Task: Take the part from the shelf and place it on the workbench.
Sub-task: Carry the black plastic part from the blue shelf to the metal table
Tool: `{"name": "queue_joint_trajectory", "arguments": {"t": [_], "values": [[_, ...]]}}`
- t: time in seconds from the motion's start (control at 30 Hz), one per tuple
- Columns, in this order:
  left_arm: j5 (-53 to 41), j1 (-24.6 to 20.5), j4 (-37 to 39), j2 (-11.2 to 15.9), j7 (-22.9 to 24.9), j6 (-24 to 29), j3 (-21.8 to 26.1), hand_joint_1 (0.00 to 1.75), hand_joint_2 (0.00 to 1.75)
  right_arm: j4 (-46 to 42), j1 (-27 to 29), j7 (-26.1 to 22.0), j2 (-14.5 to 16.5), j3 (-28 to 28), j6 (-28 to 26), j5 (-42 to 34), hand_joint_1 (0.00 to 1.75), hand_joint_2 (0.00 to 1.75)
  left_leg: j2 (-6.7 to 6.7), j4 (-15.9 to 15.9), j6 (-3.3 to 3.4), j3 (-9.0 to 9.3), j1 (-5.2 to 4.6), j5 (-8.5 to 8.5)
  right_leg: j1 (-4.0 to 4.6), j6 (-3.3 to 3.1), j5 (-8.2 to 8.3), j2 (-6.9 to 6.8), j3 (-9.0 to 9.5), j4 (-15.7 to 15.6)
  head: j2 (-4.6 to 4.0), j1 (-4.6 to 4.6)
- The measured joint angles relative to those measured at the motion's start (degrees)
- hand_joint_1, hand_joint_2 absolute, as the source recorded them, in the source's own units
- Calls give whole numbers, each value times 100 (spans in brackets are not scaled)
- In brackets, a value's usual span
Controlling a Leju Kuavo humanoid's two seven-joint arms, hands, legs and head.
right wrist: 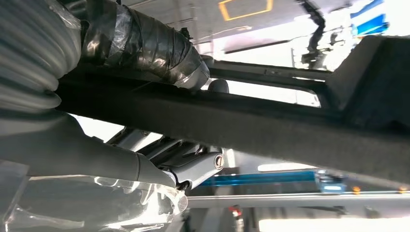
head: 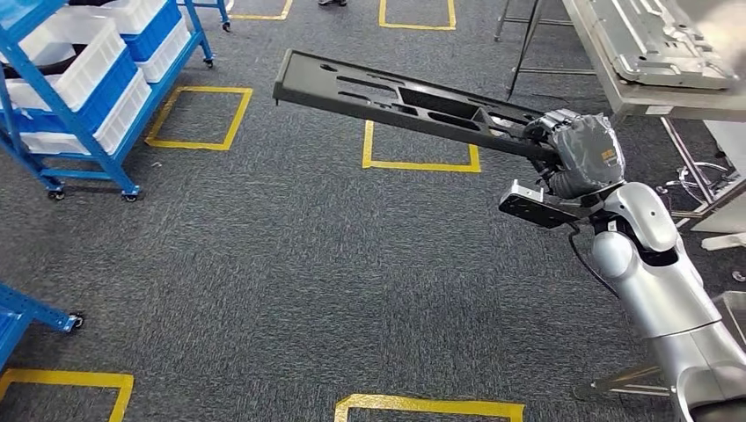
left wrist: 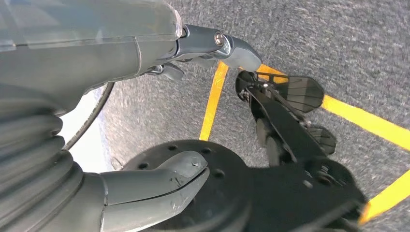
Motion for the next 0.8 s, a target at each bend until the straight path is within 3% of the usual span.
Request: {"name": "queue_joint_trajectory", "arguments": {"t": [0.1,0.13,0.17,0.23,0.3,0.37,0.4,0.43,0.5,0.57,0.6,0.7,0.77,0.8], "values": [[-13,-2,5,-4,6,5,-4,0,175,23,-31,-2,16,8,-7,34,175,175,-385,-1146,105,465,-11,529,-40,96,2,328,-57,55,1,-2],[-17,-13,7,-4,9,6,-6,0,175,34,-37,-1,22,12,-12,58,175,175,-466,-1375,139,564,-22,597,-64,154,17,439,-82,53,1,-2],[-17,-32,7,-11,11,5,-8,0,175,40,-27,0,21,13,-17,79,175,175,-395,-1427,159,595,-23,622,-83,194,32,480,-95,38,1,-2],[-16,-38,7,-25,14,3,-9,0,175,48,-21,-1,2,10,-23,104,175,175,-244,-1555,215,660,-14,684,-74,242,-52,243,-165,162,1,1],[-12,-18,7,-32,15,5,-10,0,175,50,-22,-2,-9,10,-30,108,175,175,-84,-1622,249,696,-13,710,-75,282,-343,-142,-432,703,1,3],[1,-1,7,-35,15,8,-10,0,175,58,-3,11,-3,12,-36,109,175,175,67,-1623,251,696,-19,696,-120,340,-596,-272,-772,1371,1,3],[8,3,7,-38,15,8,-9,0,175,65,12,21,0,12,-37,113,175,175,142,-1620,242,699,-20,683,-147,367,-596,-293,-843,1504,1,3],[14,4,7,-42,15,8,-10,0,175,71,24,27,2,12,-38,117,175,175,214,-1614,227,705,-18,668,-169,388,-489,-314,-790,1401,1,2],[35,1,7,-52,13,6,-10,0,175,73,34,31,2,12,-39,121,175,175,350,-1592,177,731,-15,621,-191,413,-146,-479,-404,663,1,2],[76,0,7,-57,5,2,-9,0,175,60,55,33,7,11,-42,106,175,175,458,-1570,102,765,-34,560,-154,372,42,-655,-85,65,1,1],[95,-2,7,-57,0,-1,-9,0,175,43,79,40,9,8,-48,97,175,175,507,-1566,62,784,-44,533,-126,334,45,-682,-35,-35,1,1],[113,-21,7,-71,-4,-1,-9,0,175,-43,195,57,5,-10,-77,93,175,175,606,-1552,-40,854,-24,450,-90,207,34,-496,-17,-41,1,1],[113,-16,7,-79,-5,3,-9,0,175,-124,256,54,-5,-21,-92,85,175,175,399,-1239,-78,752,9,229,-100,119,33,-383,26,-70,1,-1],[113,-9,7,-81,-10,2,-9,0,175,-162,285,51,-3,-25,-97,78,175,175,234,-891,-81,590,21,46,-100,84,29,-329,42,-75,1,-1]]}}
